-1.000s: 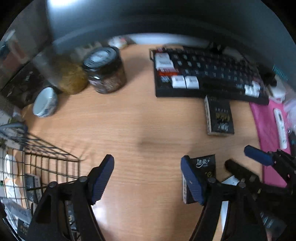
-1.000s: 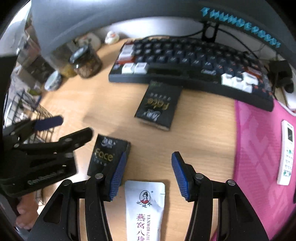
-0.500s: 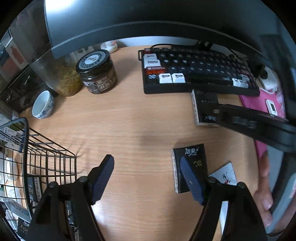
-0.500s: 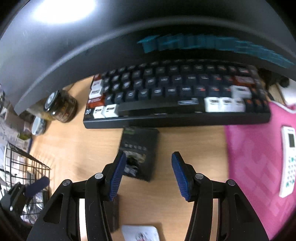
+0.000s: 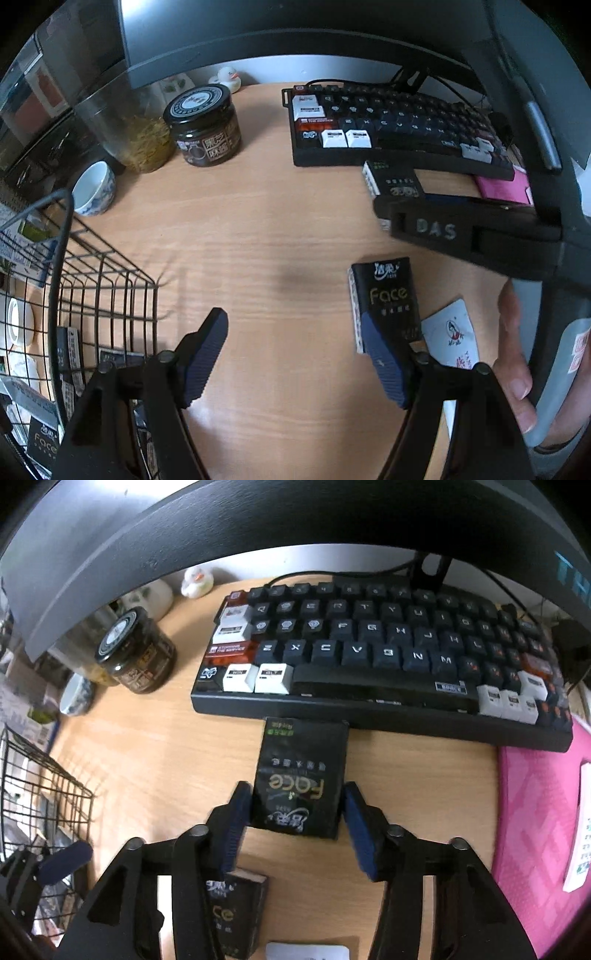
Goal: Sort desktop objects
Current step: 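Grasp a black Face tissue pack with the right gripper while the left grasps another, then carry both Face packs over the wire basket and open both grippers, then return both grippers over the desk toward the long white packet, then grasp the long white powder packet with the right gripper, then carry the white packet over the wire basket and open the right gripper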
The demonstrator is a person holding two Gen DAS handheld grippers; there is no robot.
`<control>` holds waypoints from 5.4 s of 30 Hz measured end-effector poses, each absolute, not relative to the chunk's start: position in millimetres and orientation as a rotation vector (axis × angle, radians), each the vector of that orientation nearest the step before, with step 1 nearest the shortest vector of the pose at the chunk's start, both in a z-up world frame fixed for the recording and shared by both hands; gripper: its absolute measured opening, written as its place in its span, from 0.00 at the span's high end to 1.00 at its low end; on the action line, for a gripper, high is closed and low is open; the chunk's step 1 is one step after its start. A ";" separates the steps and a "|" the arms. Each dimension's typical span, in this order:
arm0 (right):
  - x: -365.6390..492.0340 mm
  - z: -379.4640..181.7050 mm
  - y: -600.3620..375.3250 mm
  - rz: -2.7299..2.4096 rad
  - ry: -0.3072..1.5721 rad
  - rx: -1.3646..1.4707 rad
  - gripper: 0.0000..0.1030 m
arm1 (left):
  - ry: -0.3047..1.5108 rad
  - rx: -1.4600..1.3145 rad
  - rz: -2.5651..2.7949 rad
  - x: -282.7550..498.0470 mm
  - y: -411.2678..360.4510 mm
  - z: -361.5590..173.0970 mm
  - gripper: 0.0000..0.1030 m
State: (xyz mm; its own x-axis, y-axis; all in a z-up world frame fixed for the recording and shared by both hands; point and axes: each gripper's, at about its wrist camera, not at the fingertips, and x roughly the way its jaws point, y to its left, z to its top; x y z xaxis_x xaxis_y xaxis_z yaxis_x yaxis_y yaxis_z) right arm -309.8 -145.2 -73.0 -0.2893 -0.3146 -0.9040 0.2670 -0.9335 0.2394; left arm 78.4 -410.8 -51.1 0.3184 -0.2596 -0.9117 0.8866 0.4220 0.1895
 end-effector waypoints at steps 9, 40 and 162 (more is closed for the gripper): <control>-273.7 -68.3 -72.7 -2.302 -0.185 1.634 0.54 | 0.967 0.825 -0.946 47.4 -425.9 -52.7 0.25; -233.9 -33.9 -10.4 -2.331 -0.261 1.581 0.54 | 0.924 0.913 -0.931 31.1 -455.0 -55.1 0.50; -83.3 57.0 -324.1 -1.812 0.249 1.185 0.64 | 0.836 0.545 -0.604 179.7 -148.3 81.8 0.30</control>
State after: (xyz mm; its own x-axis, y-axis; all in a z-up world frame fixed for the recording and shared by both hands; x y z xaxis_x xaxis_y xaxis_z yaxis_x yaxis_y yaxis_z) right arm -83.3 -324.1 57.0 -0.1069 -0.5845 -0.8043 0.7798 -0.5511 0.2969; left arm 179.7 -148.3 81.8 0.5260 -0.2731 -0.8055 0.6791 0.7050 0.2045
